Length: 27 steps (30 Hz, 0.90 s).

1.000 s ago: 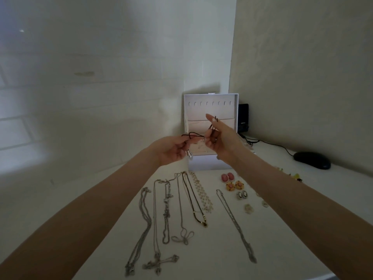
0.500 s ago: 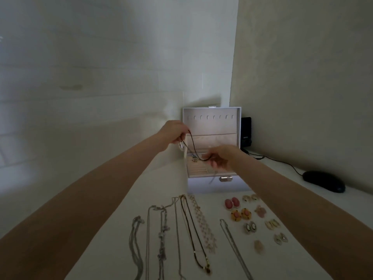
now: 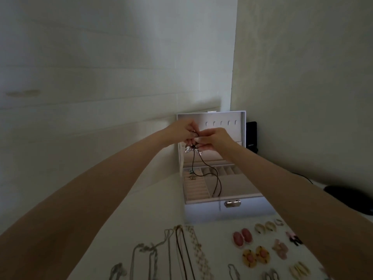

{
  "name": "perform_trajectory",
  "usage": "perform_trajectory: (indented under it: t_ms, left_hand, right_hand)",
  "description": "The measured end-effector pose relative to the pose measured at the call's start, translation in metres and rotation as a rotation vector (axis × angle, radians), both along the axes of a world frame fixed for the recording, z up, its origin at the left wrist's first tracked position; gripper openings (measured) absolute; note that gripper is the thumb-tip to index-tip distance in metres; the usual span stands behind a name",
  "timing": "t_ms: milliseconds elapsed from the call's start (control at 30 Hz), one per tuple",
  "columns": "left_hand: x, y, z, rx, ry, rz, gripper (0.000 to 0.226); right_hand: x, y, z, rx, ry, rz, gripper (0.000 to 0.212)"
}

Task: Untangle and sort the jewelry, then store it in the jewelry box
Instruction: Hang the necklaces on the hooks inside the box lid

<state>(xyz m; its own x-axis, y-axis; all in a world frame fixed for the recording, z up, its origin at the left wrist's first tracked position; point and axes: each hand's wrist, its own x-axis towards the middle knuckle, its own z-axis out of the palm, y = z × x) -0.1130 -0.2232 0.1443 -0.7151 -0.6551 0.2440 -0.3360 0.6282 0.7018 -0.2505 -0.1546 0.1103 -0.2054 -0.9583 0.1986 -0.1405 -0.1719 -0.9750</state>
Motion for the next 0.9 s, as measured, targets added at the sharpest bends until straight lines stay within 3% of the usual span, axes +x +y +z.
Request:
perform_trajectory:
  t_ms: [133, 267, 367, 567, 667, 800, 900]
  left_hand:
    - [0.000, -0.020, -0.002, 0.135, 0.085, -0.011, 0.013]
    - [0.001, -0.032, -0.013, 0.235, 0.270, 0.017, 0.014]
    - [-0.002, -0.037, -0.022, 0.155, 0.246, 0.038, 0.018]
    - [-0.006, -0.040, -0.021, 0.001, 0.222, 0.138, 0.022]
    - [-0.007, -0.043, -0.020, 0.003, 0.235, 0.185, 0.007]
    - [-0.012, -0.049, -0.024, -0.231, 0.234, 0.419, 0.010]
    - [-0.014, -0.053, -0.029, -0.301, 0.183, 0.514, 0.011]
  right_hand:
    - [-0.012, -0.018, -0.002, 0.002, -0.003, -0.014, 0.003]
    - [-0.017, -0.031, -0.007, -0.028, -0.105, -0.014, 0.003]
    - [-0.013, -0.038, -0.010, -0.056, -0.098, 0.026, 0.019]
    - [-0.008, -0.047, -0.013, -0.040, -0.221, 0.135, 0.018]
    - [-0.005, -0.052, -0.012, -0.031, -0.222, 0.094, 0.021]
    - [-0.004, -0.060, -0.012, -0.064, -0.262, -0.008, 0.018]
    - [-0.002, -0.067, -0.012, -0.085, -0.099, -0.119, 0.010]
